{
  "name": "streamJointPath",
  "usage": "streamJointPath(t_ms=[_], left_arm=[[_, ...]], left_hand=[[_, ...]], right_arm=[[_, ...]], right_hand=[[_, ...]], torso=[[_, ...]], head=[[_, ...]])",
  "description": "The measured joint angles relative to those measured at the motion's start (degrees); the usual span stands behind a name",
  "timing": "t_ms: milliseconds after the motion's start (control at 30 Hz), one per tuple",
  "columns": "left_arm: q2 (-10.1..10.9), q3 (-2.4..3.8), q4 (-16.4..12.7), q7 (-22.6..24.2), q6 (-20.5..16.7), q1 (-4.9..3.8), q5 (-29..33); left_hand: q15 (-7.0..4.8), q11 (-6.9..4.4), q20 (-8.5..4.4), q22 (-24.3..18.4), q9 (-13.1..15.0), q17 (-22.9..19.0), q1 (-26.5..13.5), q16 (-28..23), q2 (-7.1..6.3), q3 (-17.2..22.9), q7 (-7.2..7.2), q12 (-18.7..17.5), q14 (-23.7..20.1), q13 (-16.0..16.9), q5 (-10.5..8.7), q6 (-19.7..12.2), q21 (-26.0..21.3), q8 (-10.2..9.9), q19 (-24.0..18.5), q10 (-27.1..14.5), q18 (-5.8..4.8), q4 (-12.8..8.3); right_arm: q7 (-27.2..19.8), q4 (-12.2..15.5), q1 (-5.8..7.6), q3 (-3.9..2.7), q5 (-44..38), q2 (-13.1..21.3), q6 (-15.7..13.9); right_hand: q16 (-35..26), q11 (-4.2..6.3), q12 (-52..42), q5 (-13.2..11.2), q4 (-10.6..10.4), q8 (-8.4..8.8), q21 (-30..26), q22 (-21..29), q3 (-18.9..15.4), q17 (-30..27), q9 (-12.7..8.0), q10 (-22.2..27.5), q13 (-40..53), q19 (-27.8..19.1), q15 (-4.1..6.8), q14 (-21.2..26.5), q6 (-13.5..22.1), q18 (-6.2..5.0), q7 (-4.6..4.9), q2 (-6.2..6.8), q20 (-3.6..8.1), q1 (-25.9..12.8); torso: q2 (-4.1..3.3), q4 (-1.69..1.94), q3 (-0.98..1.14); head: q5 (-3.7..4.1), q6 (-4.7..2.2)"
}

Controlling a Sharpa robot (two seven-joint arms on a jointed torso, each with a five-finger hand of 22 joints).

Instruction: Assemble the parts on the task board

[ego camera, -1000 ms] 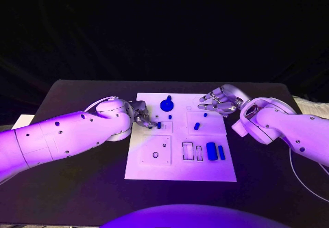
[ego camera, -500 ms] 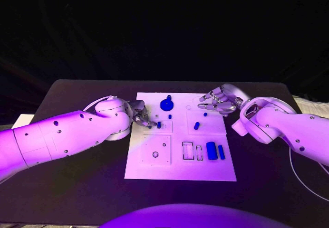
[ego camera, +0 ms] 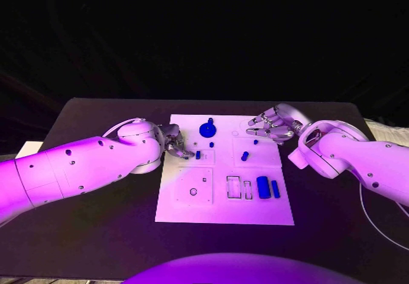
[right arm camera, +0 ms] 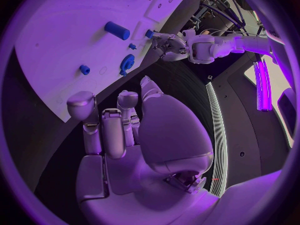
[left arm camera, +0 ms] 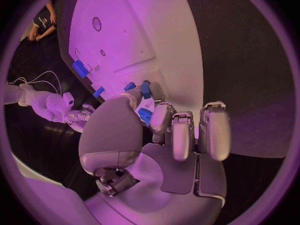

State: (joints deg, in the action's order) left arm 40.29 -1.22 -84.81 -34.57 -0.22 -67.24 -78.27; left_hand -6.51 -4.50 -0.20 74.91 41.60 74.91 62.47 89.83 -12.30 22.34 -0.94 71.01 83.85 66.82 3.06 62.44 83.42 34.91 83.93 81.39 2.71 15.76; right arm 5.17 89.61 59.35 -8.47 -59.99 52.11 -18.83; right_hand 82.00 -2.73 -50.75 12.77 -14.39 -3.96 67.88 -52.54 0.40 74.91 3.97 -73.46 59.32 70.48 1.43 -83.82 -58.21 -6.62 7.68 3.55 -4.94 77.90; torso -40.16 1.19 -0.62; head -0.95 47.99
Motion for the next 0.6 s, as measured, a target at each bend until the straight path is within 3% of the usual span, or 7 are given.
streamJointPath(t_ms=[333, 600], left_arm=[[-0.1, 0.01, 0.3, 0.0, 0.0, -0.04, 0.1], [-0.3, 0.01, 0.6, 0.0, 0.0, -0.05, 0.3]], left_hand=[[0.0, 0.0, 0.0, 0.0, 0.3, 0.0, -1.1, 0.0, -0.06, -1.0, -0.1, 0.0, 0.0, 0.0, 0.0, 0.1, 0.0, 0.3, 0.0, 0.0, 0.0, 1.0], [0.0, 0.0, 0.0, 0.0, 0.5, 0.0, -3.0, 0.0, 0.74, -6.0, -0.2, 0.0, 0.0, 0.0, 0.0, 0.2, 0.0, 0.5, 0.0, 0.0, 0.0, 1.0]], right_arm=[[0.0, 0.0, 0.0, 0.0, 0.0, 0.0, 0.0], [0.0, 0.1, 0.0, 0.0, 0.0, 0.0, 0.0]], right_hand=[[0.0, 0.0, 0.0, 0.0, 0.0, 0.0, 0.0, 0.0, 0.0, 0.0, 0.0, 0.0, -0.1, 0.0, 0.0, 0.0, 0.0, 0.0, 0.0, 0.0, 0.0, 0.0], [-0.2, 0.0, 0.0, 0.0, 0.0, 0.0, 0.0, 0.0, 0.0, 0.0, 0.0, 0.0, -0.1, 0.0, 0.0, 0.0, 0.0, 0.0, 0.0, 0.0, 0.0, 0.0]], torso=[[-0.04, -0.08, 0.01], [-0.05, -0.08, 0.08]], head=[[-0.03, -0.01], [-0.01, 0.07]])
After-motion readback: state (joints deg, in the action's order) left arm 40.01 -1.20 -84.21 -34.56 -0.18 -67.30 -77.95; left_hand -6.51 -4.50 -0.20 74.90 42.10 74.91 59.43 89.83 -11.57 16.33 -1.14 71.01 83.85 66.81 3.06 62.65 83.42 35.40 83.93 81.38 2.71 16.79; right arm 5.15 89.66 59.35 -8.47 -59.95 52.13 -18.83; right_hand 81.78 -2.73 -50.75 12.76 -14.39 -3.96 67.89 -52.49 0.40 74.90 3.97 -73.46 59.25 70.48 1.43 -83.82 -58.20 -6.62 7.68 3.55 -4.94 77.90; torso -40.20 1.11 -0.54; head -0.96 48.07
